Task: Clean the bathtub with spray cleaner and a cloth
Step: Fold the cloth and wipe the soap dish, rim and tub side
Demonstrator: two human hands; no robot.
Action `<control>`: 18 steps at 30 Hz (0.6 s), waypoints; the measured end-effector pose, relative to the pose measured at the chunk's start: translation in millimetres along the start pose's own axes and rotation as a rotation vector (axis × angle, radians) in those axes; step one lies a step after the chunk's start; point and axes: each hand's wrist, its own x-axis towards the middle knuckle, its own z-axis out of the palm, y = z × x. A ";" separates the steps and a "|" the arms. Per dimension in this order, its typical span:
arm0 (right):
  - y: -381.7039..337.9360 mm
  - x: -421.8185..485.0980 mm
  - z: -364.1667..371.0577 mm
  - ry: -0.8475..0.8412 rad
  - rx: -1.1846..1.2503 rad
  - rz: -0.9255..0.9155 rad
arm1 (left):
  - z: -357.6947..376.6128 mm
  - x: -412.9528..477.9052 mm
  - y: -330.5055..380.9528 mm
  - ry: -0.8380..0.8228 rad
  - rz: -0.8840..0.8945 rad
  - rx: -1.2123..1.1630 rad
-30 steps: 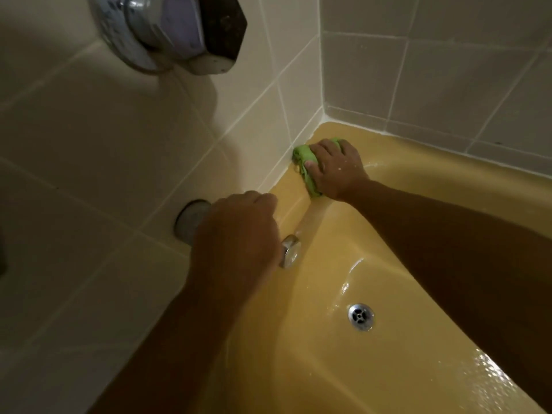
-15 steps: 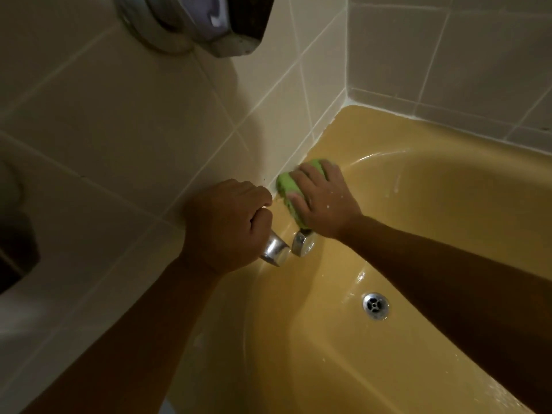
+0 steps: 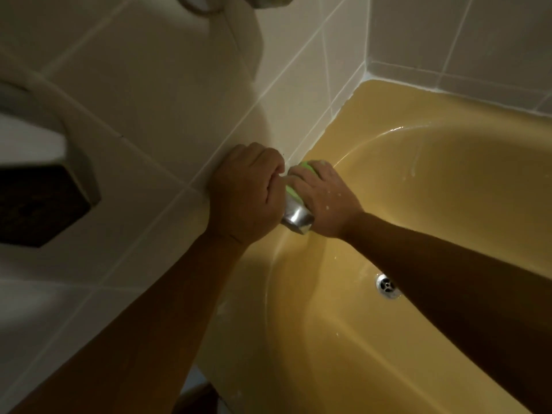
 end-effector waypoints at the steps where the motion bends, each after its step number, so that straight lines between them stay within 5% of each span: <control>1: -7.4 -2.7 0.5 0.028 0.029 0.079 | -0.9 -3.6 -0.5 0.000 0.009 0.011; 5: -63.6 -26.3 20.0 0.168 0.321 0.226 | -6.7 -24.7 -1.8 -0.038 0.042 0.034; 9: -56.8 -25.6 18.5 -0.165 0.170 -0.115 | -15.6 -29.5 -7.9 -0.114 0.091 -0.062; 14: -104.2 -33.3 18.8 0.049 0.149 0.185 | -31.1 -37.0 -22.3 -0.242 -0.019 -0.256; 18: -132.7 -52.2 26.7 -0.154 0.035 -0.083 | -43.7 -43.5 -25.4 -0.262 -0.079 -0.343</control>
